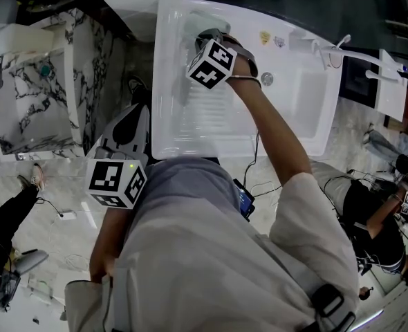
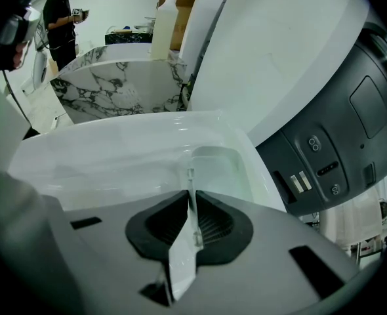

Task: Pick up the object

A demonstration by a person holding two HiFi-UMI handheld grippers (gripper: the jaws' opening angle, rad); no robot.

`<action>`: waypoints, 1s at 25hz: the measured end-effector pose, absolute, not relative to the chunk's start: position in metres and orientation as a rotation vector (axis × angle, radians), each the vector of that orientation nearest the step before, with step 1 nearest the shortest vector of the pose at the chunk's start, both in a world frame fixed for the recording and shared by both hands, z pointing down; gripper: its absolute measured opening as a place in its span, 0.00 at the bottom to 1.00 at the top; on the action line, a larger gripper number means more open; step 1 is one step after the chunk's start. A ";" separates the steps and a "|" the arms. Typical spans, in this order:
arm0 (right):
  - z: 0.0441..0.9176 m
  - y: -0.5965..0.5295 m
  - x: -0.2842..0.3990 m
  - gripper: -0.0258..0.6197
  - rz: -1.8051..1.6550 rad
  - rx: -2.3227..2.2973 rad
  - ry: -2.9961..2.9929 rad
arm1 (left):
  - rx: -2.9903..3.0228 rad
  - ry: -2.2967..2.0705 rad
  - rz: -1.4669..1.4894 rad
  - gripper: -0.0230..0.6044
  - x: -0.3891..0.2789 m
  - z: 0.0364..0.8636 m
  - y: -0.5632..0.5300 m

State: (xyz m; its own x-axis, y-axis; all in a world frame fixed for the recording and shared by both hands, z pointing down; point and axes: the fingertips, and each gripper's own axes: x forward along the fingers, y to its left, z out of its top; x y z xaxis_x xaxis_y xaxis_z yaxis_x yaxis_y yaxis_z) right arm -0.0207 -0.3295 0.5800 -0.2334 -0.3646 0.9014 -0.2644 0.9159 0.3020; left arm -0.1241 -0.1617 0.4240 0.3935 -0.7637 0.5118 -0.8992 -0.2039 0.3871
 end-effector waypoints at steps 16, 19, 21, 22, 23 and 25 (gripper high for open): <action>0.581 -0.322 -0.015 0.10 -0.074 0.461 -1.810 | 2.028 -1.409 0.269 0.05 -0.121 0.423 -0.157; 0.579 -0.322 -0.014 0.10 -0.079 0.467 -1.810 | 2.030 -1.405 0.270 0.05 -0.119 0.424 -0.155; 0.578 -0.322 -0.013 0.10 -0.083 0.472 -1.809 | 2.029 -1.404 0.271 0.05 -0.119 0.424 -0.154; 0.577 -0.321 -0.013 0.10 -0.078 0.472 -1.811 | 2.030 -1.403 0.271 0.05 -0.118 0.424 -0.154; 0.577 -0.320 -0.013 0.10 -0.070 0.470 -1.813 | 2.032 -1.402 0.271 0.05 -0.117 0.424 -0.154; 0.576 -0.319 -0.012 0.10 -0.064 0.469 -1.815 | 2.035 -1.403 0.270 0.05 -0.117 0.423 -0.154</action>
State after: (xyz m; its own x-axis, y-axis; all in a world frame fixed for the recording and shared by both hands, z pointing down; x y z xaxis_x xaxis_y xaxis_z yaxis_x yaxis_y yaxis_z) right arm -0.0120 -0.3192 0.5762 -0.2186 -0.3475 0.9118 -0.2822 0.9170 0.2818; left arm -0.1166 -0.1541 0.4232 0.4082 -0.7615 0.5034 -0.8940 -0.2221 0.3890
